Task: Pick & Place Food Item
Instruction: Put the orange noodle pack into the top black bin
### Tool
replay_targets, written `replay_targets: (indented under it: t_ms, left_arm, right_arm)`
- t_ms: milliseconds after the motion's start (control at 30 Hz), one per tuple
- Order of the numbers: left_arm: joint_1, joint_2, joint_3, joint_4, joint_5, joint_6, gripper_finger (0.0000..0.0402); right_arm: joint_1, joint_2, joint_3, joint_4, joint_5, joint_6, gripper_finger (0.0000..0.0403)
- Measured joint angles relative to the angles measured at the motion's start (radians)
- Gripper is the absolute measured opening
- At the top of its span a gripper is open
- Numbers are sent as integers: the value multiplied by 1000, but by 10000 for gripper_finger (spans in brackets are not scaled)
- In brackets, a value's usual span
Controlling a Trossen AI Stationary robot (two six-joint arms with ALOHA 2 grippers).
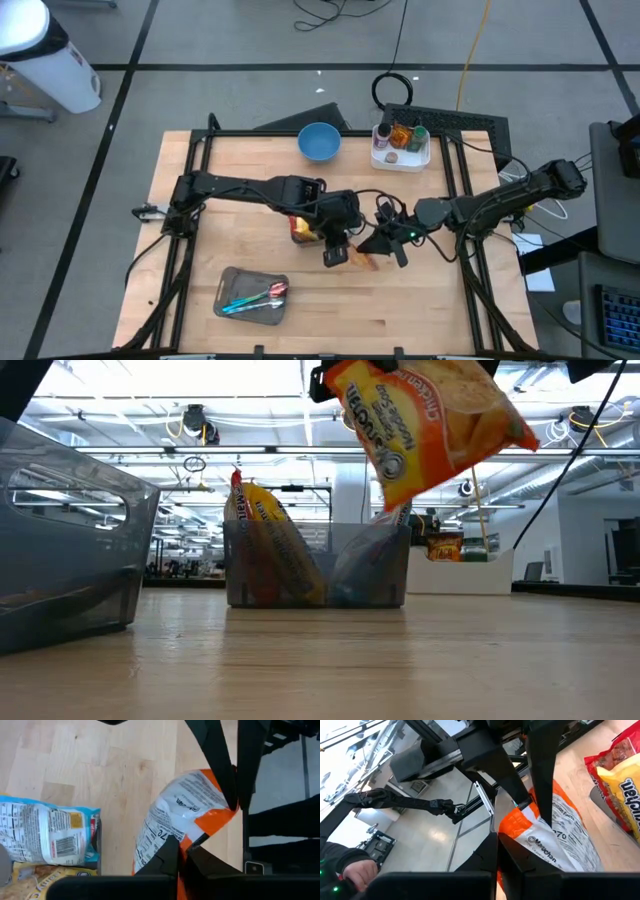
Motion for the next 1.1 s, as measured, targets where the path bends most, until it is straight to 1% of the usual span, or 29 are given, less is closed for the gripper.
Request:
replay_targets:
  t_ms: [300,433,533,633,833,967,1100]
  left_arm:
    - [24,-5,0,23,23,-62,5]
    - [33,-19,0,19,25,-81,4]
    - [37,-35,0,14,24,-107,3]
    - [41,-63,0,-5,18,-137,3]
    - [57,-138,0,-40,-9,-230,2]
    - [86,-190,-1,-70,-10,-321,1]
    - [123,-229,-1,-76,-30,-391,1]
  right_arm:
    - [-41,0,0,1,-10,-1,1]
    - [-59,0,0,25,-11,-5,10]
    - [-81,0,0,50,-47,-22,25]
    - [-117,-1,0,73,-87,-11,57]
    - [-219,-23,1,97,-186,-2,156]
    - [-310,-40,2,113,-193,-17,209]
    - [-406,-47,-2,125,-192,-49,238]
